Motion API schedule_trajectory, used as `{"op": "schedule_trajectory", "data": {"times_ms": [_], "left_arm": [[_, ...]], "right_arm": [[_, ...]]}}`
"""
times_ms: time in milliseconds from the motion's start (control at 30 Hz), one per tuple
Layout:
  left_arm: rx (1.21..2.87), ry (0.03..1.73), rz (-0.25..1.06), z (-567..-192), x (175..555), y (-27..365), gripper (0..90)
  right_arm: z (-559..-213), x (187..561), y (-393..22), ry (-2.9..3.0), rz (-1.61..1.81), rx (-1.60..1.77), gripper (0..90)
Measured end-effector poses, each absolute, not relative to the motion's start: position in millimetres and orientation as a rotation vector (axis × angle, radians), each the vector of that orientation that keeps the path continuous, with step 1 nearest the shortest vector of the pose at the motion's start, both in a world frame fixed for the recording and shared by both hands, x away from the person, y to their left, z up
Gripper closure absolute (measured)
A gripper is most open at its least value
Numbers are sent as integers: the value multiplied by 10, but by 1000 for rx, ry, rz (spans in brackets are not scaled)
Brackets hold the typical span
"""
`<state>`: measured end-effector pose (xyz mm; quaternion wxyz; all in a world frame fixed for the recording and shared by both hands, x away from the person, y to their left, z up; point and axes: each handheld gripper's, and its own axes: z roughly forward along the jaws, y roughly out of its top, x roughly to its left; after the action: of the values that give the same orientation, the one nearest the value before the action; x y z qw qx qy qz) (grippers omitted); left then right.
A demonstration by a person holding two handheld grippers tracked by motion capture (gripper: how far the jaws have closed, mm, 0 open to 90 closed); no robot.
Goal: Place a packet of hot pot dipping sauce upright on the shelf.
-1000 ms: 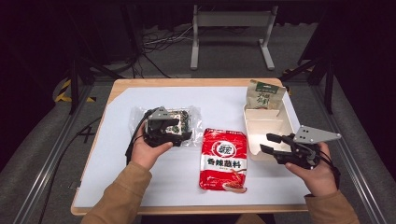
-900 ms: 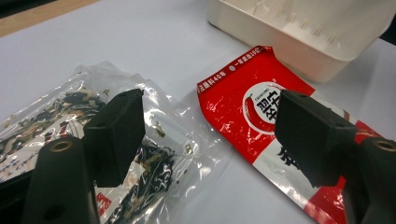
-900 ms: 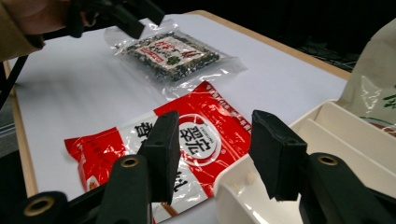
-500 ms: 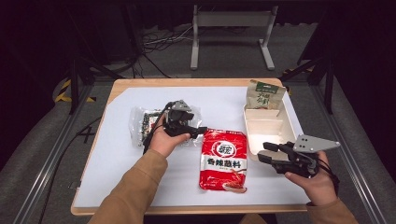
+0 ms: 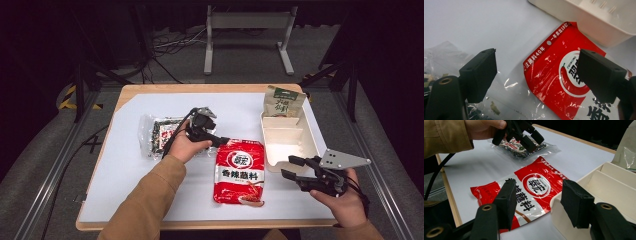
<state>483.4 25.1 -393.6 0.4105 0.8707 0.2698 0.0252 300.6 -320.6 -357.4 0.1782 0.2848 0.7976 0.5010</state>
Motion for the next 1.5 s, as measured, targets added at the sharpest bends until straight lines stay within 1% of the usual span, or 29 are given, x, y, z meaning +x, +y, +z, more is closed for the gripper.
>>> {"op": "schedule_trajectory", "data": {"times_ms": [167, 267, 367, 400, 500, 567, 667, 1000, 1133, 1233, 1300, 1400, 1500], "left_arm": [[2192, 684, 61, -3951, 4880, 162, 194], [2213, 702, 69, -3993, 4932, 130, 178], [2241, 712, 80, -4068, 4972, 94, 180], [2254, 707, 78, -4092, 4981, 82, 190], [2281, 711, 21, -4159, 4989, 44, 257], [2286, 707, 29, -4170, 4993, 37, 257], [2287, 732, -2, -4213, 5002, 21, 255], [2344, 707, -47, -4294, 4981, -59, 262], [2367, 677, -102, -4320, 4961, -79, 291], [2363, 655, -160, -4311, 4930, -82, 296], [2358, 635, -150, -4296, 4907, -81, 288], [2341, 621, -146, -4250, 4867, -60, 305], [2340, 595, -130, -4207, 4837, -32, 341]], "right_arm": [[-3613, 2967, -3225, 2259, 1409, 813, 442], [-3632, 2950, -3275, 2246, 1405, 837, 435], [-3645, 2934, -3315, 2239, 1398, 855, 430], [-3646, 2931, -3318, 2239, 1396, 856, 427], [-3645, 2933, -3314, 2240, 1393, 854, 415], [-3645, 2938, -3314, 2240, 1392, 855, 414], [-3652, 2961, -3303, 2245, 1392, 860, 412], [-3676, 2990, -3269, 2262, 1401, 855, 399], [-3672, 2995, -3279, 2255, 1407, 861, 396], [-3675, 3008, -3268, 2258, 1411, 858, 391], [-3675, 3014, -3261, 2258, 1417, 859, 387], [-3670, 3033, -3249, 2256, 1429, 858, 383], [-3667, 3052, -3237, 2256, 1436, 851, 383]]}}
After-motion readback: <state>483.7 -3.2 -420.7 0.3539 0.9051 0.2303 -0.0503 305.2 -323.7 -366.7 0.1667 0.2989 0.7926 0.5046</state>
